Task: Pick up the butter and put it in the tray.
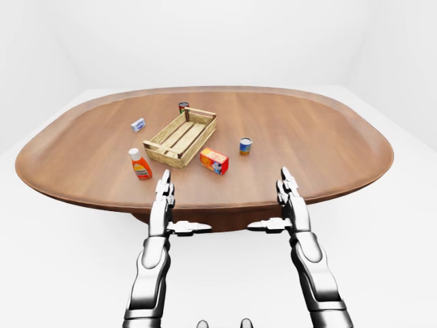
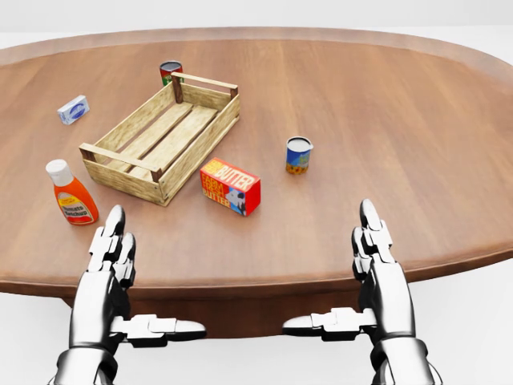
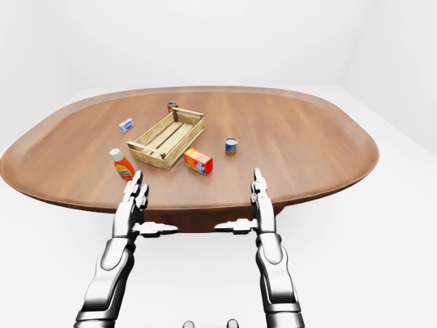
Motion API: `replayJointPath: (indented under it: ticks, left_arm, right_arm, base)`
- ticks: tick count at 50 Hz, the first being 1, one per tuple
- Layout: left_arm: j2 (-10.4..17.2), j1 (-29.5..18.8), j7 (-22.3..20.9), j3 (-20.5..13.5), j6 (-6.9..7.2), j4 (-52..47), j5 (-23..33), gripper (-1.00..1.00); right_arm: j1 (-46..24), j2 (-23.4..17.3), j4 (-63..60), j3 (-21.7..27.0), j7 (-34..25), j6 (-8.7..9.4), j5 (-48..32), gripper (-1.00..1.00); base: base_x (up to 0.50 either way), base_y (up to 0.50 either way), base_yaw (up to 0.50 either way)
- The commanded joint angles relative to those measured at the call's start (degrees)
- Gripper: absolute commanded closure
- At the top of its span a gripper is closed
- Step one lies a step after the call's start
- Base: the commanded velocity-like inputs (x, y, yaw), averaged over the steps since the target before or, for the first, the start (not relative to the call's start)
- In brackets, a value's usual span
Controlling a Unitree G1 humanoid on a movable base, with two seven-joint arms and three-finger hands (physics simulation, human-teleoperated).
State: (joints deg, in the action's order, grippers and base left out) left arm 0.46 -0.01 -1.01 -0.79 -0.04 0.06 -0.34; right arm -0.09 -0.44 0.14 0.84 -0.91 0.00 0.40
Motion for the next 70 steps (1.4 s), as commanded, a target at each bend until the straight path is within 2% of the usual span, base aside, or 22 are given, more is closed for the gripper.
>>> replayJointPath:
  ticks: [1,10,12,13,14,15,16,17,18,19,21,22,26,33,38,43,50,58,70]
  left_arm:
    - [0.7,0.0,-1.7,-1.2,0.28,-0.3,-0.4,-1.00]
    - [0.6,0.4,-2.2,-1.2,-0.33,-0.9,-0.8,-1.00]
    - [0.7,0.8,-2.6,-1.1,-1.26,-1.3,-0.8,-1.00]
    - [0.6,1.1,-2.6,-0.8,-1.50,-1.6,-0.3,-1.00]
    - [0.5,1.4,-2.7,-0.7,-2.31,-2.1,-0.2,-1.00]
    - [0.6,1.7,-2.8,-0.6,-2.23,-2.7,-0.1,-1.00]
    - [0.6,2.2,-3.3,-0.5,-1.59,-3.8,-0.3,-1.00]
    - [0.6,3.0,-3.5,-0.5,-0.13,-6.5,-0.4,-1.00]
    - [0.6,3.5,-3.5,-0.5,0.73,-8.3,-0.5,-1.00]
    - [0.6,4.3,-3.8,-0.6,2.11,-11.2,-0.8,-1.00]
    - [0.6,5.3,-4.3,-0.8,4.46,-15.2,-1.2,-1.00]
    - [0.8,5.9,-4.6,-0.9,4.95,-17.2,-1.2,-1.00]
    - [0.8,7.0,-4.5,-1.8,5.04,-22.9,0.0,-1.00]
    - [0.7,7.9,-6.5,-5.2,5.04,-36.2,-4.5,-1.00]
    - [0.6,8.0,-7.3,-7.1,5.04,-40.8,-5.6,-1.00]
    - [0.7,7.1,-7.8,-8.6,5.04,-41.7,-6.5,-1.00]
    - [0.7,7.0,-8.3,-10.5,5.04,-45.0,-7.9,-1.00]
    - [0.7,6.2,-8.2,-10.1,5.04,-42.6,-7.0,-1.00]
    - [1.1,6.0,-8.4,-11.5,5.04,-44.7,-8.5,-1.00]
  right_arm:
    - [-0.2,-0.7,0.4,1.2,-1.4,-0.07,0.4,-1.00]
    - [-0.1,-0.7,-0.6,1.1,-1.5,0.21,0.0,-1.00]
    - [0.0,-0.7,-1.0,0.9,-1.7,0.16,-0.3,-1.00]
    - [0.3,-0.7,-1.6,0.8,-1.7,0.75,-0.3,-1.00]
    - [0.5,-0.6,-2.1,0.8,-1.9,0.91,-0.3,-1.00]
    - [0.7,-0.7,-2.5,0.7,-1.9,0.59,-0.6,-1.00]
    - [1.0,-0.7,-3.5,0.7,-1.9,1.24,-0.7,-1.00]
    - [1.9,-0.8,-6.8,0.5,-1.6,2.91,-1.5,-1.00]
    - [2.7,-0.7,-9.6,0.3,-1.8,4.48,-1.6,-1.00]
    - [3.6,-0.7,-13.2,0.2,-1.5,5.00,-2.3,-1.00]
    - [5.1,-0.5,-18.1,-0.2,-2.0,5.00,-2.7,-1.00]
    - [5.7,-0.5,-20.7,-0.5,-2.0,5.00,-3.2,-1.00]
    - [7.4,-0.3,-28.8,-0.9,-2.1,5.00,-4.8,-1.00]
    - [9.6,-0.4,-43.7,-3.3,-2.4,5.00,-10.3,-1.00]
    - [10.3,-0.5,-50.5,-4.5,-3.2,5.00,-12.7,-1.00]
    - [10.6,0.3,-58.2,-4.8,-3.6,5.00,-11.3,-1.00]
    - [11.3,-0.7,-59.7,-5.1,-3.3,5.00,-12.0,-1.00]
    - [11.4,-0.7,-58.4,-5.1,-3.9,5.00,-14.6,-1.00]
    - [11.7,0.1,-58.1,-3.8,-4.1,5.00,-13.4,-1.00]
  base:
    - [0.00,0.00,0.00]
    - [0.00,0.00,0.00]
    - [0.00,0.00,0.00]
    - [0.00,0.00,0.00]
    - [0.00,0.00,0.00]
    - [0.00,0.00,0.00]
    - [0.00,0.00,0.00]
    - [0.00,0.00,0.00]
    - [0.00,0.00,0.00]
    - [0.00,0.00,0.00]
    - [0.00,0.00,0.00]
    - [0.00,0.00,0.00]
    - [0.00,0.00,0.00]
    - [0.00,0.00,0.00]
    - [0.00,0.00,0.00]
    - [0.00,0.00,0.00]
    - [0.00,0.00,0.00]
    - [0.00,0.00,0.00]
    - [0.00,0.49,0.00]
